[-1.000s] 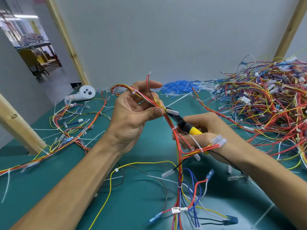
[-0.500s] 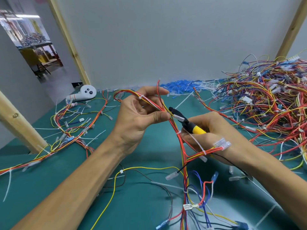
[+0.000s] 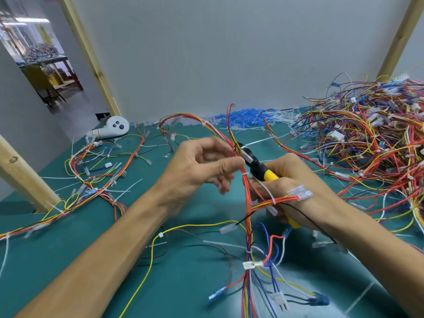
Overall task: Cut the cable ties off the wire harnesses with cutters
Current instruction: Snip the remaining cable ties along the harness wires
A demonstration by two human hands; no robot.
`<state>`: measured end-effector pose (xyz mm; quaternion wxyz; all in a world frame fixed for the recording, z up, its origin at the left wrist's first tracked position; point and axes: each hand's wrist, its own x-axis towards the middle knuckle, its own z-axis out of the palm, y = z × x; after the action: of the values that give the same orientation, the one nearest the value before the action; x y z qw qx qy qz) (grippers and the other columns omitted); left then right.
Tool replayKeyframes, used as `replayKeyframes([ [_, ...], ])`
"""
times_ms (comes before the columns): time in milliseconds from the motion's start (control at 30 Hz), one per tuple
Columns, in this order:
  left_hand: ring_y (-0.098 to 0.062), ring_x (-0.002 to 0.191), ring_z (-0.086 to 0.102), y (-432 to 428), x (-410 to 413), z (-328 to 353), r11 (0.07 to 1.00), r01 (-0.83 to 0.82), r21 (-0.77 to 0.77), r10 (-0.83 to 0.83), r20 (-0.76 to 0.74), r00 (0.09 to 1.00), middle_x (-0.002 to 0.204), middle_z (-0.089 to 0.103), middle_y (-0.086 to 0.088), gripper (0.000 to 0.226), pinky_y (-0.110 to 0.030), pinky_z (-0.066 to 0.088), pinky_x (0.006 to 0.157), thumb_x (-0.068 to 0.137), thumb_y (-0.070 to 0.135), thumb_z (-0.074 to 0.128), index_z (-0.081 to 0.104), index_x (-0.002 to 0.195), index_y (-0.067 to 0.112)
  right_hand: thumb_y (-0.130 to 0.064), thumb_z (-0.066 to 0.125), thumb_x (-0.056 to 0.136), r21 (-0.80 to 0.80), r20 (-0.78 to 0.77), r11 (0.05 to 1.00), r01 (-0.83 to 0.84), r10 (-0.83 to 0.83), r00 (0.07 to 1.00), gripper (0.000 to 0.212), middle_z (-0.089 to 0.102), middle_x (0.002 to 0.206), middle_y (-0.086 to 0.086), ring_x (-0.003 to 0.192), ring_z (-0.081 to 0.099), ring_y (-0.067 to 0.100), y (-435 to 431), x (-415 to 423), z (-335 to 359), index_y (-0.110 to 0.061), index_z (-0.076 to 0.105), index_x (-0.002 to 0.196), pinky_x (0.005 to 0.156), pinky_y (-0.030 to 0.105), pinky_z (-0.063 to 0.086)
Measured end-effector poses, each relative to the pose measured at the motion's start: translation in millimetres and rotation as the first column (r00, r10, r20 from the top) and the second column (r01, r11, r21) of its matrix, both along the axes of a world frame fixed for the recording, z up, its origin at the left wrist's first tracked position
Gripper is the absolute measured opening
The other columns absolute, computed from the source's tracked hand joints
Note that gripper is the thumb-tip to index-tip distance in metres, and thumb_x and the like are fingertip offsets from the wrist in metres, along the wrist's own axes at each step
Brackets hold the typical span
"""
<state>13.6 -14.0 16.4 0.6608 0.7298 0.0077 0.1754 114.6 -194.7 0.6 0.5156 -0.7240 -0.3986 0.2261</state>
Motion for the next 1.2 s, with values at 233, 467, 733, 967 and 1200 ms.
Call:
replayKeyframes([
  [233,-0.019,0.041,0.056,-15.6,-5.1,-3.5,0.983,0.157,0.096,-0.138,-0.180,0.974,0.066,0.067,-0.012,0.024,-0.022,0.044,0.044,0.093,0.010,0.070,0.061,0.085,-0.011,-0.017,0.072,0.090,-0.045,-0.018,0.997,0.060,-0.061,0.998,0.035,0.046,0.051,0.014,0.041,0.036,0.019,-0.3,7.3,-4.2,0.012,0.057,0.077,0.046,0.028,0.030],
  [467,-0.019,0.039,0.055,-15.6,-5.7,-2.6,0.984,0.160,0.073,-0.149,-0.141,0.979,0.063,0.064,-0.014,0.032,-0.021,0.043,0.043,0.088,0.009,0.076,0.057,0.084,-0.016,-0.018,0.072,0.087,-0.018,-0.128,0.998,0.059,-0.060,0.990,0.039,0.037,0.055,0.013,0.049,0.032,0.021,0.2,4.4,-4.4,0.005,0.045,0.070,0.046,0.032,0.025],
  [733,-0.019,0.041,0.050,-0.1,0.0,-1.2,0.994,0.019,-0.109,-0.018,0.006,1.000,0.062,0.061,-0.013,0.010,-0.022,0.041,0.040,0.085,0.010,0.067,0.065,0.079,0.003,-0.030,0.074,0.087,0.066,0.216,0.969,0.237,-0.246,0.945,0.030,0.050,0.057,0.012,0.057,0.038,0.022,3.0,10.7,-1.4,-0.007,0.062,0.072,0.058,0.044,0.044],
  [967,-0.018,0.043,0.048,7.7,0.5,2.3,0.988,-0.030,-0.152,0.044,0.086,0.995,0.064,0.058,-0.015,0.008,-0.022,0.041,0.041,0.086,0.007,0.067,0.065,0.078,0.007,-0.041,0.072,0.082,0.032,0.297,0.982,0.189,-0.190,0.936,0.036,0.051,0.069,0.011,0.065,0.038,0.016,1.7,3.9,-0.6,-0.005,0.064,0.083,0.060,0.045,0.044],
  [1200,-0.017,0.039,0.051,2.9,2.5,-3.3,0.999,-0.038,-0.028,0.041,0.117,0.992,0.061,0.063,-0.008,0.013,-0.022,0.043,0.040,0.089,0.008,0.064,0.059,0.080,0.001,-0.046,0.071,0.082,-0.001,0.217,0.994,0.107,-0.104,0.971,0.039,0.064,0.088,0.019,0.070,0.042,0.016,1.9,-7.2,2.6,-0.008,0.066,0.092,0.069,0.047,0.051],
])
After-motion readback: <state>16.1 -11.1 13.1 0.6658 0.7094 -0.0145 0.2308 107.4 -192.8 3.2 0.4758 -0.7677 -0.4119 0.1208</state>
